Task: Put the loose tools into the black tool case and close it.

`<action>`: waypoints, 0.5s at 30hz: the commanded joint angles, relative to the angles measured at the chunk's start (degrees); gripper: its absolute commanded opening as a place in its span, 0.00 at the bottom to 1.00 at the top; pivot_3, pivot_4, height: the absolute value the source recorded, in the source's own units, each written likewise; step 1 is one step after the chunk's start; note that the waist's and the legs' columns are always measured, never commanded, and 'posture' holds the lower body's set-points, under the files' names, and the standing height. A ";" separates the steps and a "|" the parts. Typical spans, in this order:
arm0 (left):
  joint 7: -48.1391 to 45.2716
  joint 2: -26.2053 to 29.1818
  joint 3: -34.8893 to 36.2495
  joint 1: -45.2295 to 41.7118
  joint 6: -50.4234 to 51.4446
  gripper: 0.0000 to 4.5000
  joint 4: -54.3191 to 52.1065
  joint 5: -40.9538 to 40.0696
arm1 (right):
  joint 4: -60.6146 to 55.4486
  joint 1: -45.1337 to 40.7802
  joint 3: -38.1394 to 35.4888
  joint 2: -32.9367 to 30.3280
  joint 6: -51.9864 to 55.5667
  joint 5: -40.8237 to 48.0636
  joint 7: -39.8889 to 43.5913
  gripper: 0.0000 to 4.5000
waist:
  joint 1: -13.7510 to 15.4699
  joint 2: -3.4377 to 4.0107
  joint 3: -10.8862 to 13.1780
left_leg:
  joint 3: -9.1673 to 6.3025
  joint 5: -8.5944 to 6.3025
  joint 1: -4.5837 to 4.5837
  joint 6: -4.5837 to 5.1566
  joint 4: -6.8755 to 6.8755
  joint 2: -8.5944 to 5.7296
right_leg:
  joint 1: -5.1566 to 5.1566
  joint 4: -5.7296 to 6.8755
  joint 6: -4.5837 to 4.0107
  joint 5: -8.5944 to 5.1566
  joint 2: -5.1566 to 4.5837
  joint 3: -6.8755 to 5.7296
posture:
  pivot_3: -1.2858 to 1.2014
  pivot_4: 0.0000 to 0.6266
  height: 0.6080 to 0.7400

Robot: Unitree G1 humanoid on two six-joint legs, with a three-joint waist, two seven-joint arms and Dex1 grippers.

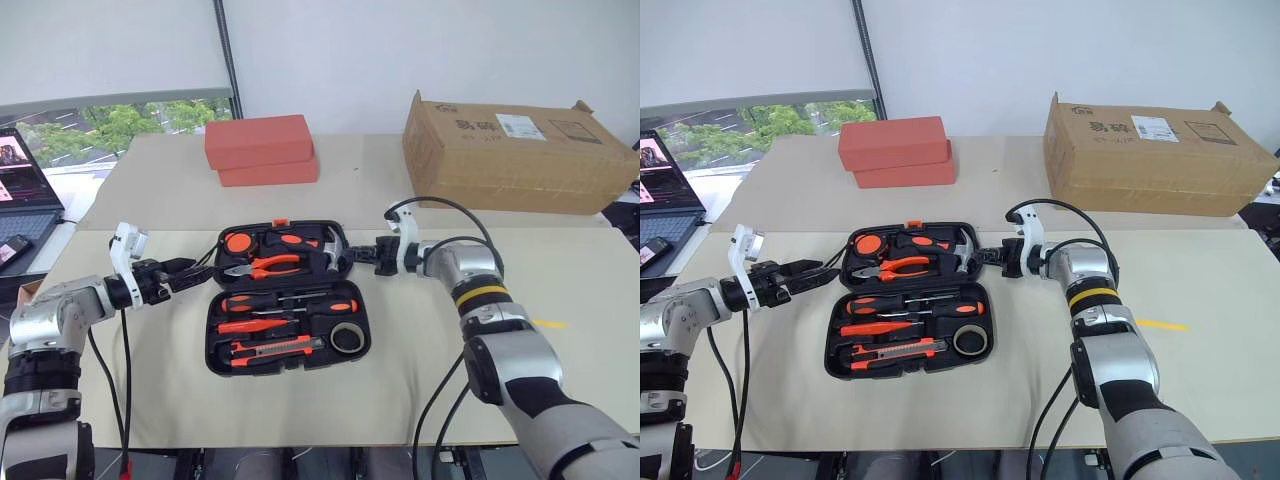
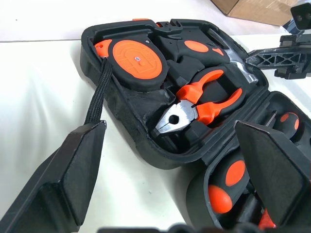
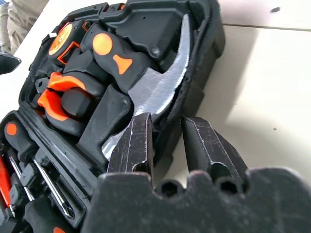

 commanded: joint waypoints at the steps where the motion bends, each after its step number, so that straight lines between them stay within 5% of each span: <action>1: -0.36 0.23 1.19 -1.36 -0.75 1.00 -0.43 -0.14 | -0.26 -1.97 -0.79 0.46 -1.26 0.08 0.77 0.00 | -0.10 0.00 0.00 | 0.00 0.00 0.01 0.00 0.00 0.00 | 0.00 0.00 0.00 0.00 0.00 0.01 | 0.52 0.24 0.78; 15: 3.13 -2.52 -1.05 -3.67 2.13 1.00 3.97 2.59 | 0.28 -2.35 -1.68 0.38 -2.03 0.01 -0.57 0.00 | 0.14 0.00 0.00 | -0.01 0.00 -0.01 0.00 -0.01 -0.01 | 0.01 0.02 0.00 0.00 0.00 -0.02 | 0.52 0.24 0.78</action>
